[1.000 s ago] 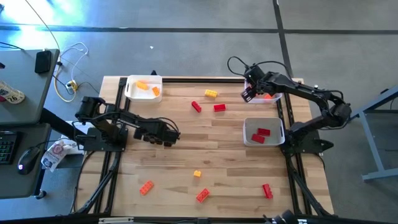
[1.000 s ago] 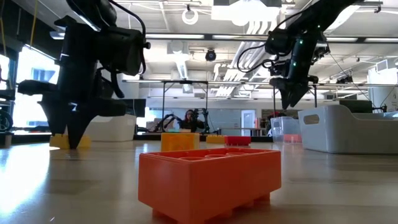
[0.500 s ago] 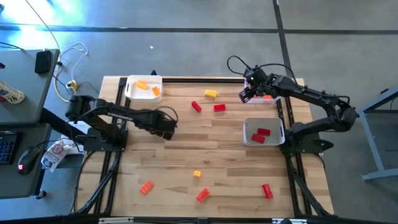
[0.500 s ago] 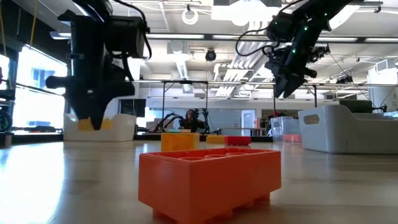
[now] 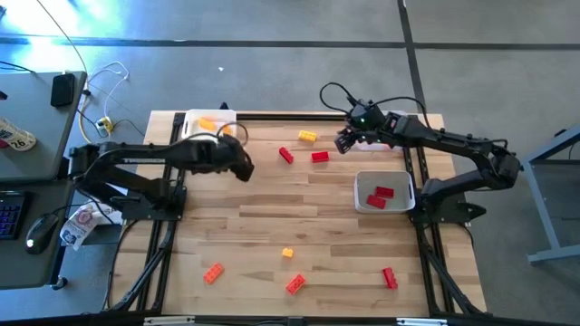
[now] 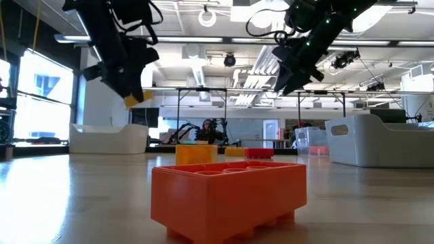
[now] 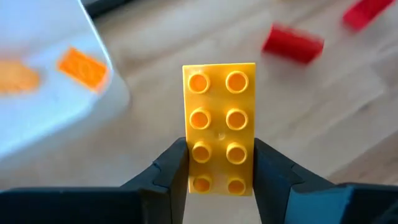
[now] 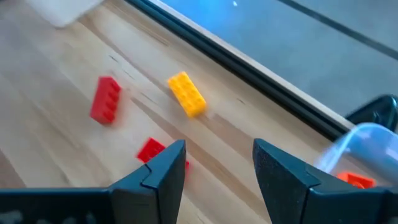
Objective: Sort & place blocks by color
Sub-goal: Put the yellow game piece into the white bin
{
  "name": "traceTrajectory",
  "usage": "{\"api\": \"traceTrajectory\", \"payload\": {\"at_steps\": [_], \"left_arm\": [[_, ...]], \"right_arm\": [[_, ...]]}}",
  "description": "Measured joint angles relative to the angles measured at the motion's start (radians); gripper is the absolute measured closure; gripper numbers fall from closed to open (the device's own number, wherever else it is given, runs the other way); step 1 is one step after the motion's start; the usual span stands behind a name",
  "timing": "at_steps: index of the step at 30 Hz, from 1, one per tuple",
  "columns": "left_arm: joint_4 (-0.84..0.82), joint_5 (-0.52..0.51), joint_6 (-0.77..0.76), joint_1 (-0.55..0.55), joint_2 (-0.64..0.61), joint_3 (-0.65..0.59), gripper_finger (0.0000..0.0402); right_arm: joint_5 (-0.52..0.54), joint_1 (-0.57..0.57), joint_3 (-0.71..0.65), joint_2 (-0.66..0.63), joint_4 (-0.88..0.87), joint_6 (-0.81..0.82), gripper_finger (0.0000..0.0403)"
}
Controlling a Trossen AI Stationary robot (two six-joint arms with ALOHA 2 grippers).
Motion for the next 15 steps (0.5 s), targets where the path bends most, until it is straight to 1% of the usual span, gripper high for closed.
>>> {"api": "traceTrajectory", "payload": {"at_steps": [3, 6, 10, 15], "left_arm": [[0.045, -0.007, 0.085, 0.061, -0.026, 0.002, 0.0286], [0.067, -0.037, 0.149, 0.134, -0.039, 0.001, 0.0286], [0.063, -0.053, 0.203, 0.245, -0.037, 0.001, 0.0285], [0.068, -0.054, 0.249, 0.379, -0.017, 0.001, 0.0285]], "right_arm": [[0.0, 0.013, 0.0, 0.0, 0.023, -0.016, 0.0231], [0.0, 0.025, 0.0, 0.0, 0.05, -0.031, 0.0231], [-0.002, 0.04, 0.0, 0.0, 0.113, -0.039, 0.0231], [-0.046, 0.047, 0.0, 0.007, 0.222, -0.107, 0.0231]]}}
